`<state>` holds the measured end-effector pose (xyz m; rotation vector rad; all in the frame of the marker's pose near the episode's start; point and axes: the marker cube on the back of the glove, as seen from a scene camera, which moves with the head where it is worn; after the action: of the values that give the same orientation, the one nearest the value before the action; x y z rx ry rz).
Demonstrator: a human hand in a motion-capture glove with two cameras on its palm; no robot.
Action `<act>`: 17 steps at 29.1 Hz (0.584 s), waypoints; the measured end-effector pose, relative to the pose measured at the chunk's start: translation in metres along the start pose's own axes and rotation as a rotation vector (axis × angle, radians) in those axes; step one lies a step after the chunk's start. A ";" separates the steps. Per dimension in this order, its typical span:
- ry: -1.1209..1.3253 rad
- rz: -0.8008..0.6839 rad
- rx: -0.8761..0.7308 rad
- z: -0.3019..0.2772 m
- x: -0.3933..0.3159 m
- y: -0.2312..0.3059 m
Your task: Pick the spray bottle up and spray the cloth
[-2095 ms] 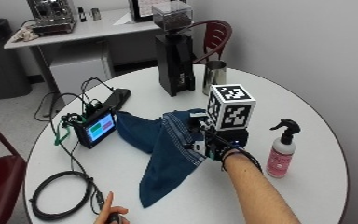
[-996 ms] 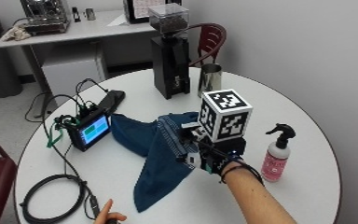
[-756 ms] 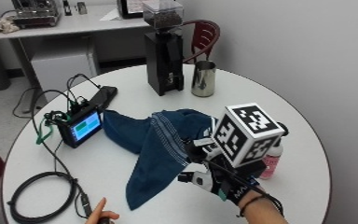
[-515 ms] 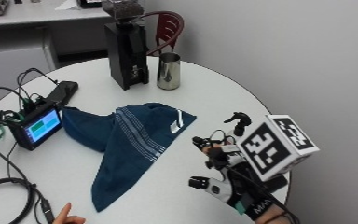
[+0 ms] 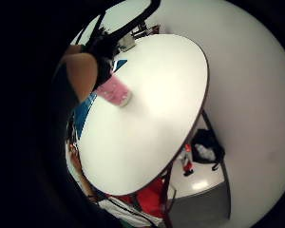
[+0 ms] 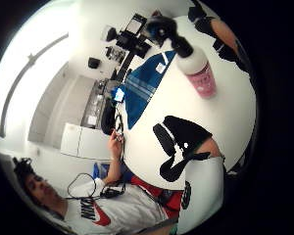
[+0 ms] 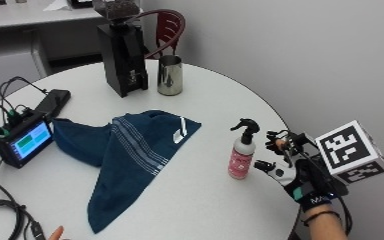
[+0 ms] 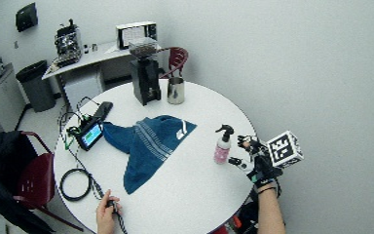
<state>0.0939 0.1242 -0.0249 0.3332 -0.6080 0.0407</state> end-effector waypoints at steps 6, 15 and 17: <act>-0.109 0.043 -0.049 0.035 0.016 -0.026; -0.280 0.039 -0.019 0.071 0.017 -0.039; -0.294 0.039 0.004 0.072 0.021 -0.039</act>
<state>0.0768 0.0634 0.0306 0.3333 -0.9056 0.0307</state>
